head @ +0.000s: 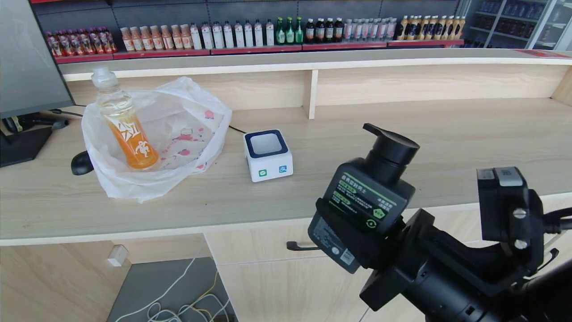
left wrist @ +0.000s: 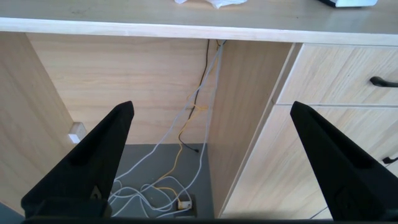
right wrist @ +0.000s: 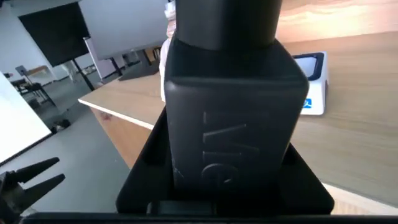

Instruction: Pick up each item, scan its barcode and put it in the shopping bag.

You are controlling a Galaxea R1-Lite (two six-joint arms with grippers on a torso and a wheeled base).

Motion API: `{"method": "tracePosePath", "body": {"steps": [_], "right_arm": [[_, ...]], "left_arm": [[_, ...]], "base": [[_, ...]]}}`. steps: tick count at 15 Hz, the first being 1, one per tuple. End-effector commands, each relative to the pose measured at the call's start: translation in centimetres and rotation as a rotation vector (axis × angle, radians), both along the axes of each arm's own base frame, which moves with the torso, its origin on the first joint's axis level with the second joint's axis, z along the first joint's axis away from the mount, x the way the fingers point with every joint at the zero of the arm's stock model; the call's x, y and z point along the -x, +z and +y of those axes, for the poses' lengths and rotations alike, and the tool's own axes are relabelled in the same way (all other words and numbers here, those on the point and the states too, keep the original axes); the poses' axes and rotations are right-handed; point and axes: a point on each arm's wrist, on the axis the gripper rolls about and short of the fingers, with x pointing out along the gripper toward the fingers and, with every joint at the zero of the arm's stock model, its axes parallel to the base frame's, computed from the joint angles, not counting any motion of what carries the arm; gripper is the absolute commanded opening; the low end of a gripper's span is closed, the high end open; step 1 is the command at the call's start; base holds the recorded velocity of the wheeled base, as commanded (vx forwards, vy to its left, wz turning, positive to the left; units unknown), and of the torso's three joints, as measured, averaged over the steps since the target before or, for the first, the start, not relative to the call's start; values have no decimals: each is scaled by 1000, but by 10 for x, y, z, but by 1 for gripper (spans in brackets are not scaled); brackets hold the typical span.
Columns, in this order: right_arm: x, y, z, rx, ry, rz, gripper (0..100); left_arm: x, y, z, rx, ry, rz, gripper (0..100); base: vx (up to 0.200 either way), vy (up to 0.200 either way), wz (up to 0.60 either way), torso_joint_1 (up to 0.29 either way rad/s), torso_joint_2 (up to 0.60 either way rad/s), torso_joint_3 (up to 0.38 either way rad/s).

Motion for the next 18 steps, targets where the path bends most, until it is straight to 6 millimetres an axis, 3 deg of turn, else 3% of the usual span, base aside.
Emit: {"method": "tracePosePath", "body": {"steps": [1, 3, 6, 7, 12, 18], "right_arm": [[-6, 3, -5, 76, -72, -94, 0], [-12, 4, -11, 154, -147, -169, 0], [-22, 26, -16, 63, -356, -156, 0], [-26, 23, -13, 66, -393, -136, 0], [-47, 11, 10, 91, -399, -113, 0], [-35, 22, -6, 47, -398, -119, 0]], "left_arm": [[0, 0, 0, 3, 1, 0, 100], [0, 0, 0, 3, 1, 0, 100], [0, 0, 0, -1, 1, 0, 100], [0, 0, 0, -1, 1, 0, 100], [0, 0, 0, -1, 0, 0, 100], [0, 0, 0, -1, 1, 0, 100]], "base": [[0, 0, 0, 0, 0, 0], [0, 0, 0, 0, 0, 0], [0, 0, 0, 0, 0, 0], [0, 0, 0, 0, 0, 0], [0, 0, 0, 0, 0, 0], [0, 200, 0, 1, 6, 0]]}}
